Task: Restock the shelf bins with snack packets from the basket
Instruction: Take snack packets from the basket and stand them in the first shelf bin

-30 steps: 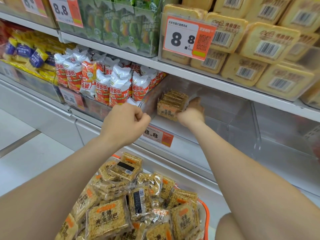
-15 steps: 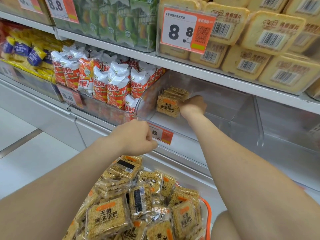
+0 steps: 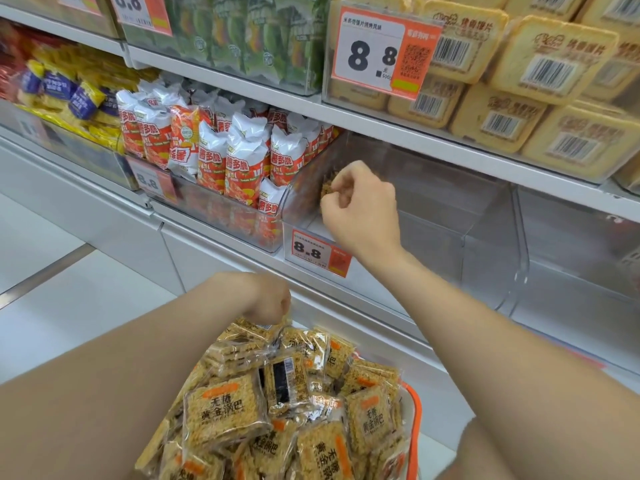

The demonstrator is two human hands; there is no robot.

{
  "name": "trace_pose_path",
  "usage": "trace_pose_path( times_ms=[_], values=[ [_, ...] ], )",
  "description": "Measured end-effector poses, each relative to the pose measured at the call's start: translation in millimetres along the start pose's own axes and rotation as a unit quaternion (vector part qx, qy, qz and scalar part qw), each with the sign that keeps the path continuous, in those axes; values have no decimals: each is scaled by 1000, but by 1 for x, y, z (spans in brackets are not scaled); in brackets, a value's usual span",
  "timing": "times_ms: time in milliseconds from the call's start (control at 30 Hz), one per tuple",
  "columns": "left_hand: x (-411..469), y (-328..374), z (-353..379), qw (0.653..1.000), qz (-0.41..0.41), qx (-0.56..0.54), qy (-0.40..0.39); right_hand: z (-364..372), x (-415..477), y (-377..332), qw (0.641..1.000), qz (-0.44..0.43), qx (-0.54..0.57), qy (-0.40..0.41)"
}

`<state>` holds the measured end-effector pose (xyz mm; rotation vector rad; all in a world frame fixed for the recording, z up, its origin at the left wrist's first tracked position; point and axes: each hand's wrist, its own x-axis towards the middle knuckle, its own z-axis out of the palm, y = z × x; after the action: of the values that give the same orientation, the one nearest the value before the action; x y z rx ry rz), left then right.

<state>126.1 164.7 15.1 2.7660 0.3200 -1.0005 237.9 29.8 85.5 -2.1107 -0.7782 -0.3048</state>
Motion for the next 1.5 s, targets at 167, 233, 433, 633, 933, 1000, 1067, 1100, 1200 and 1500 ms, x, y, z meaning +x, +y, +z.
trace_pose_path(
  times_ms=[167, 233, 433, 633, 933, 1000, 1067, 1100, 1200, 1500],
  values=[
    [-1, 9, 16, 996, -19, 57, -74, 4, -45, -35, 960, -202, -116, -154],
    [-8, 16, 19, 992, -29, 49, -111, 11, -53, -37, 942, -196, -160, -220],
    [-25, 22, 20, 985, -4, 136, -102, 17, -59, -23, 891, -146, -250, -351],
    [-29, 12, 16, 999, 14, 46, -8, 4, -58, -21, 867, -91, -273, -408],
    [-60, 10, -21, 949, 23, -297, 104, -27, -48, -18, 908, -16, -164, -386],
    [-64, 12, -25, 912, 29, -390, 121, -38, -48, -20, 918, -12, -149, -367],
    [-68, 15, -29, 867, 28, -472, 159, -45, -49, -23, 930, -42, -132, -340],
    [-70, 17, -32, 842, 31, -507, 179, -47, -50, -24, 937, -60, -112, -324],
    [-78, 22, -42, 780, 73, -578, 228, -54, -53, -28, 955, -82, -14, -285],
    [-82, 32, -50, 646, 117, -709, 258, -61, -44, -12, 963, 89, 178, -181]
  ],
)
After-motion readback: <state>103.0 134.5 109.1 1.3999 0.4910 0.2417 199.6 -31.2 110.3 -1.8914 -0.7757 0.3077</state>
